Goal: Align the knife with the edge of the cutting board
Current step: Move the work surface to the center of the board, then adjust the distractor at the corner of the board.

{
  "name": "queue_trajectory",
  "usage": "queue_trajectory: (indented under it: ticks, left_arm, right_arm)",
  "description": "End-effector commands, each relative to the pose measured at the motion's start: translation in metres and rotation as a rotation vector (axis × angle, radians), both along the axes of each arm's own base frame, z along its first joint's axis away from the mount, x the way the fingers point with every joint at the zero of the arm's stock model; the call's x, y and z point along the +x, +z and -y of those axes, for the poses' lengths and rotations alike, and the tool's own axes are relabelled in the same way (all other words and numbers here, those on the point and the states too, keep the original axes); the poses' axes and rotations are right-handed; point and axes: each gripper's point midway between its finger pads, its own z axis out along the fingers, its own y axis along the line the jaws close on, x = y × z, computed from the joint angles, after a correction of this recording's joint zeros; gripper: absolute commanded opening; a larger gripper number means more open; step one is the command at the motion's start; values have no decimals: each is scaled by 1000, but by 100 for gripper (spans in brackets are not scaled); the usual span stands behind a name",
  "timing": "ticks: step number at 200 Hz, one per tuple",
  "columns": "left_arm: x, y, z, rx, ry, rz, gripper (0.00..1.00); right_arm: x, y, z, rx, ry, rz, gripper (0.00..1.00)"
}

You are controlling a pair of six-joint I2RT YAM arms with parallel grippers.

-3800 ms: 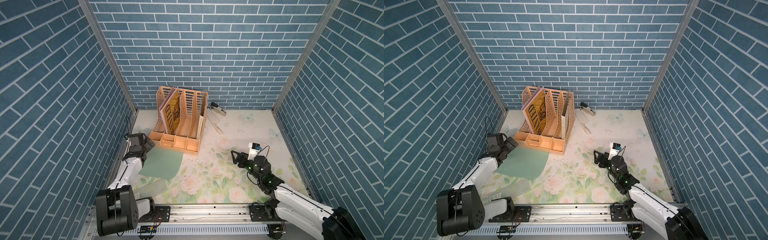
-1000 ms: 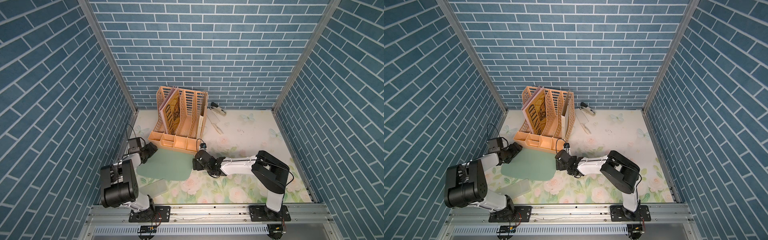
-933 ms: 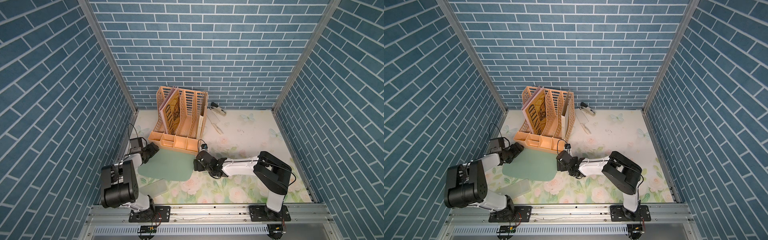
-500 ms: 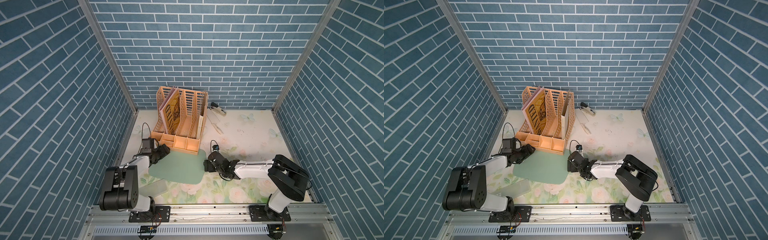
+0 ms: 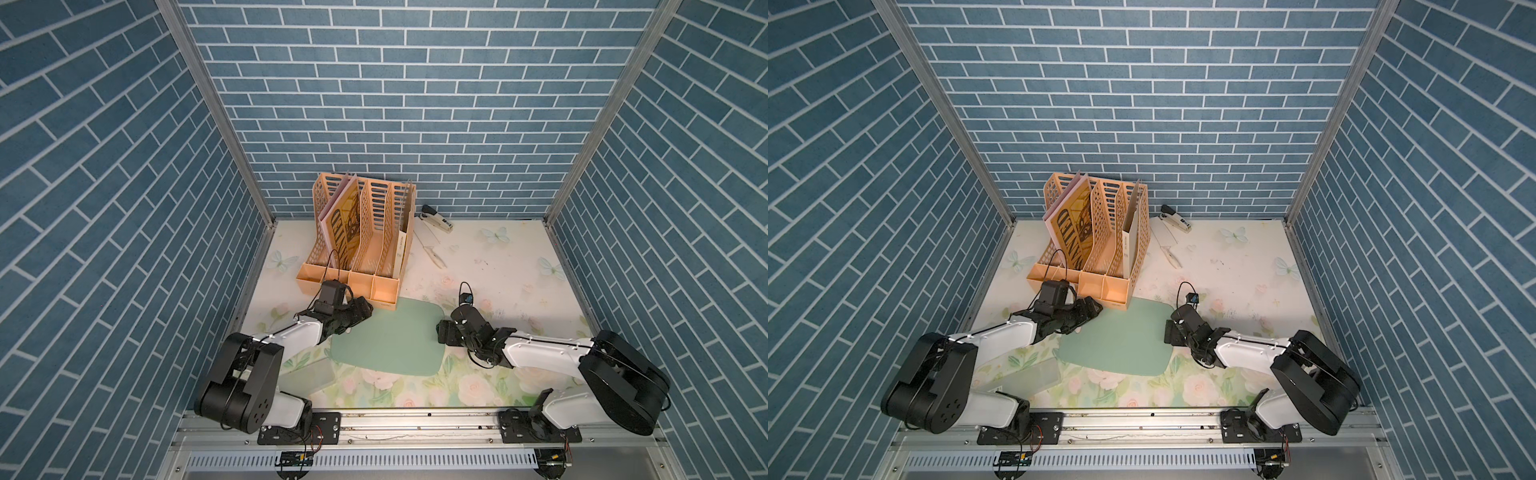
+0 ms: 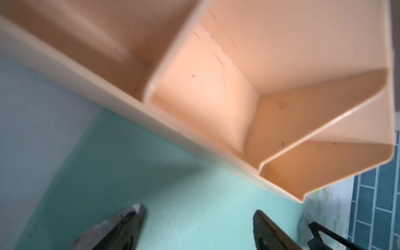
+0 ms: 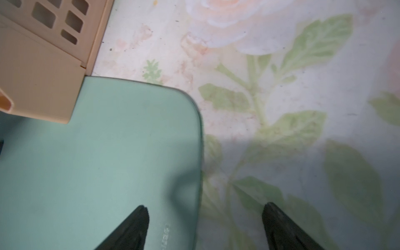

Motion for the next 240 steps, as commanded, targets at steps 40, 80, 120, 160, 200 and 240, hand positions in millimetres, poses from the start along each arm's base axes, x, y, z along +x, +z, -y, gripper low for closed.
queue_trajectory:
  ticks: [40, 80, 120, 160, 200, 240]
  left_arm:
    - [-32, -6, 46, -12, -86, -74, 85]
    - [-33, -2, 68, 32, -186, -45, 85]
    - [-9, -1, 86, 88, -231, -35, 83]
    - [14, -4, 115, 39, -248, -24, 80]
    - [45, -11, 124, 29, -196, -31, 81]
    - [78, -21, 109, 32, -138, -49, 81]
  right_arm:
    - [17, 11, 27, 8, -52, 5, 87]
    - [21, 12, 33, 18, -65, -1, 87]
    - [22, 6, 35, 14, -69, -12, 87]
    - [18, 3, 39, 16, -82, -16, 87]
    - [11, -4, 45, 13, -95, -29, 87]
    - [9, -3, 51, 8, -111, -25, 87]
